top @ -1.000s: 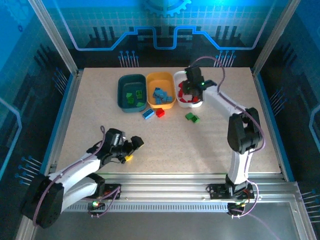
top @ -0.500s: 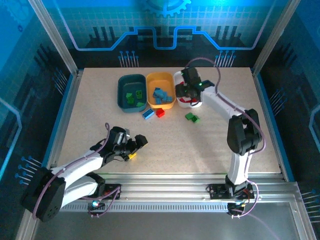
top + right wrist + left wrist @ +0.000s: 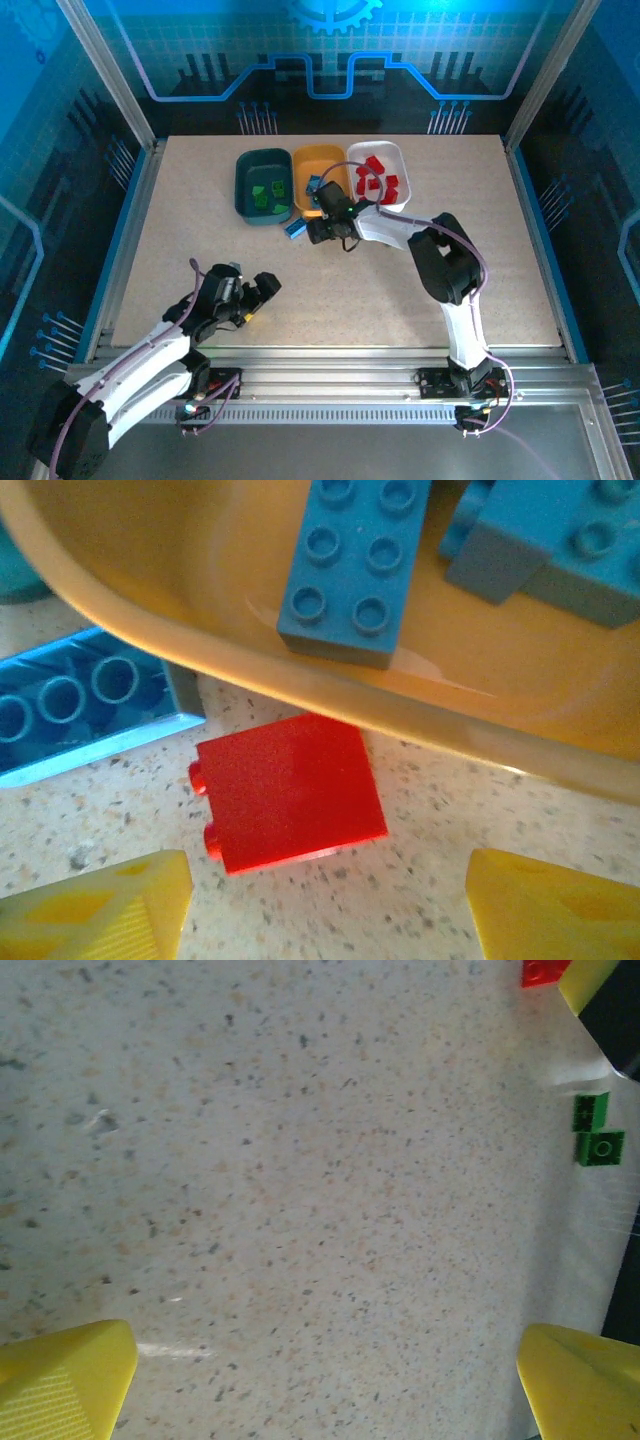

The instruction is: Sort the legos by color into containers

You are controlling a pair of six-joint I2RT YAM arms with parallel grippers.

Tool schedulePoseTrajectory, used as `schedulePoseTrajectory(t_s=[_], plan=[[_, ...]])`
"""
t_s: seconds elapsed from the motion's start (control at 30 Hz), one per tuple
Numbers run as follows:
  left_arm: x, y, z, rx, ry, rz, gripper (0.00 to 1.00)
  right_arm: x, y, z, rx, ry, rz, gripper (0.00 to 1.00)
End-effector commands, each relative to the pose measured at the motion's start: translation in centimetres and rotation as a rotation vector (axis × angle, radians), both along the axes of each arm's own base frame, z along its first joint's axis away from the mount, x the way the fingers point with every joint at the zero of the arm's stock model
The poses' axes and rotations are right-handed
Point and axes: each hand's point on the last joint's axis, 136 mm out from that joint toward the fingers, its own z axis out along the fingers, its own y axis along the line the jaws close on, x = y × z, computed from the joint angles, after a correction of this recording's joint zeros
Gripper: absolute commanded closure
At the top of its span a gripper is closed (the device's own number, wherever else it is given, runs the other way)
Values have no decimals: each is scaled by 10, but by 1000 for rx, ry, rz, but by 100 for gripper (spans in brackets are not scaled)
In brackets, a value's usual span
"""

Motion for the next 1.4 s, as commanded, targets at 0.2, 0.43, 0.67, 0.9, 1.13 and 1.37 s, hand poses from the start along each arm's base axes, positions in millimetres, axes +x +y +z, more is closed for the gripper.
schedulePoseTrajectory(t_s=[0.2, 0.43, 0.67, 0.9, 1.13, 1.37], plan=[[-5, 8, -13, 18, 36, 33, 1, 15, 15, -5, 7, -31, 4, 29], [-4, 7, -11, 20, 38, 24, 1, 23, 18, -10, -35, -56, -8, 35], [-3, 6, -8, 27, 38, 11, 1, 16, 16, -8, -49, -62, 1, 55], [-1, 6, -5, 34, 30, 7, 1, -11, 3, 20, -55, -108, 33, 60], [30, 7, 16, 184, -11, -48, 1, -13, -43, 96, -1, -217, -60, 60], [99, -23, 22, 328, -8, -205, 3, 47, -114, 112, 52, -184, -266, 58]])
